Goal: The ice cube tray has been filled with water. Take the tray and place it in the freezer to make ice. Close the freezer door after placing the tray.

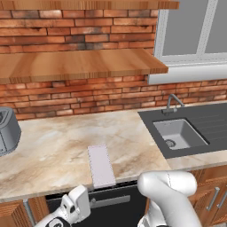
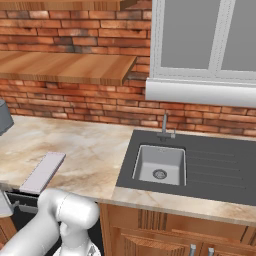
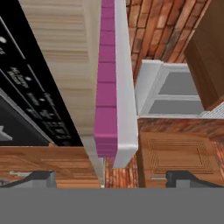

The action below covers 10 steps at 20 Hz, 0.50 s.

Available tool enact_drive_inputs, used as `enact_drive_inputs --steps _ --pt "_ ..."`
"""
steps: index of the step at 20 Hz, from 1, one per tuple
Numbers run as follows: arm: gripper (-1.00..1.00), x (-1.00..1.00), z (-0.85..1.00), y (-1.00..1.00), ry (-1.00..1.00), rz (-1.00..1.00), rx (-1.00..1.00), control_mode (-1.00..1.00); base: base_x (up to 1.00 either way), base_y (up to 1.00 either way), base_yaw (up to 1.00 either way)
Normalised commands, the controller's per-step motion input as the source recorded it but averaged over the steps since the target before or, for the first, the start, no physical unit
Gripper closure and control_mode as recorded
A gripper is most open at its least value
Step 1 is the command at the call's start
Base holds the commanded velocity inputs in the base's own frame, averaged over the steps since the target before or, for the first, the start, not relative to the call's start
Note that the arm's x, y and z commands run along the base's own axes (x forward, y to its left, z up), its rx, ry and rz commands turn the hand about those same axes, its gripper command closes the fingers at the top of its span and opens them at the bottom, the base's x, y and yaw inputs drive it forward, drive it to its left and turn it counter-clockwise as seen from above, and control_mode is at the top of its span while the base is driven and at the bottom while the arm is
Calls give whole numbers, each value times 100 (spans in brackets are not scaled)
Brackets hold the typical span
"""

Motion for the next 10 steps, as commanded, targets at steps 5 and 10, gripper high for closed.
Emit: enact_drive_inputs --steps 5,10 --pt "-100 17 0 0 0 1 -1 -100 0 0 0" --pt "-100 23 -3 0 0 5 0 -100 0 0 0"
